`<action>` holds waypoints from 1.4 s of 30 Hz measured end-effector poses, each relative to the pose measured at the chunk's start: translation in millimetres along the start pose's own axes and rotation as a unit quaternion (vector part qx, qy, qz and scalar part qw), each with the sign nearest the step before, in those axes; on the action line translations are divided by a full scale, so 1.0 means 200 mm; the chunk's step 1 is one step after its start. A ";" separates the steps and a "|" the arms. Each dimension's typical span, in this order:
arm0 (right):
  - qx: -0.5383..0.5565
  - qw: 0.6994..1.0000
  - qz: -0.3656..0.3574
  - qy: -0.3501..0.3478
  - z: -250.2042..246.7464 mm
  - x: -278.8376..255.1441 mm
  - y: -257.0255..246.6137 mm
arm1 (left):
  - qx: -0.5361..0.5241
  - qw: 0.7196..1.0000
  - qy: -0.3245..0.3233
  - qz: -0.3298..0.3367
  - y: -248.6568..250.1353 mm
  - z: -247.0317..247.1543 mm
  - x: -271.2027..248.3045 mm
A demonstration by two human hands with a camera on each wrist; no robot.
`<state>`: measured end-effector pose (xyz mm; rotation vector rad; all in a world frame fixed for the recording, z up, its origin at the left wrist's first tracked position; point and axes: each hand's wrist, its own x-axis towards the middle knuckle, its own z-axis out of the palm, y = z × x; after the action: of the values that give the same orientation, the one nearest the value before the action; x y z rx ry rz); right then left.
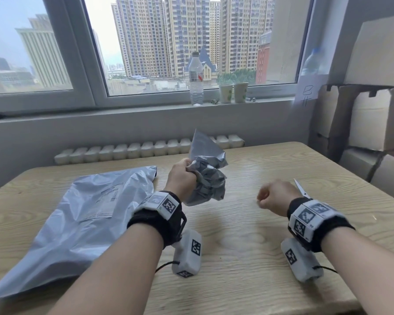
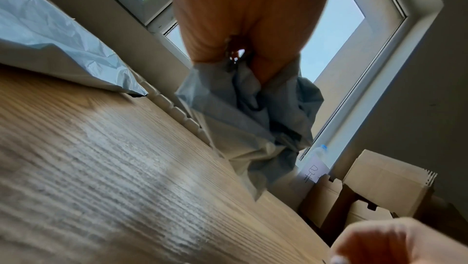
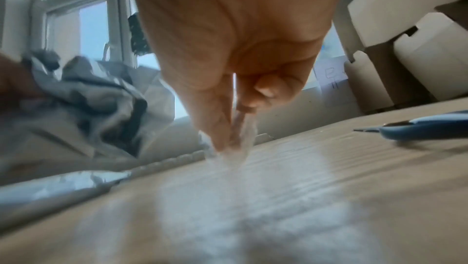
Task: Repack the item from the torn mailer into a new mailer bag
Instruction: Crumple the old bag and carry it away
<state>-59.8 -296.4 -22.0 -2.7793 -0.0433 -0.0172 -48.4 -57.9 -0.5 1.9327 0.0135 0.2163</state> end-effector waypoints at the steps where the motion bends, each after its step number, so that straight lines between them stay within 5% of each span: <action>1: 0.061 0.998 0.004 0.023 -0.02 -0.01 -0.01 | 0.001 1.000 -0.013 -0.010 0.02 0.00 -0.01; 7: 0.294 0.945 -0.050 0.138 -0.17 -0.04 -0.17 | 0.041 0.996 -0.078 -0.033 0.02 0.07 -0.02; 11: 0.351 0.923 -0.112 0.111 -0.22 -0.05 -0.30 | 0.083 0.987 -0.138 0.011 0.07 0.07 -0.11; 18: 0.276 0.952 -0.091 0.093 -0.15 -0.08 -0.33 | 0.041 0.983 -0.169 0.051 0.12 0.01 -0.20; 25: 0.185 0.965 -0.102 0.154 -0.16 -0.09 -0.33 | -0.022 0.977 -0.196 0.078 0.17 0.06 -0.22; 33: 0.248 0.954 -0.088 0.141 -0.19 -0.11 -0.26 | -0.091 0.981 -0.162 0.052 0.13 0.16 -0.16; 38: 0.304 0.923 -0.078 0.225 -0.24 -0.15 -0.21 | -0.136 0.978 -0.155 0.024 0.10 0.21 -0.10; 42: 0.185 0.963 -0.122 0.153 -0.31 -0.20 -0.18 | -0.159 0.974 -0.159 0.021 0.14 0.27 -0.08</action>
<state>-101.2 -286.7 48.1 -2.3533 -0.2804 -0.4523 -57.8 -118.9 4.2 1.6287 -0.2600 -0.0642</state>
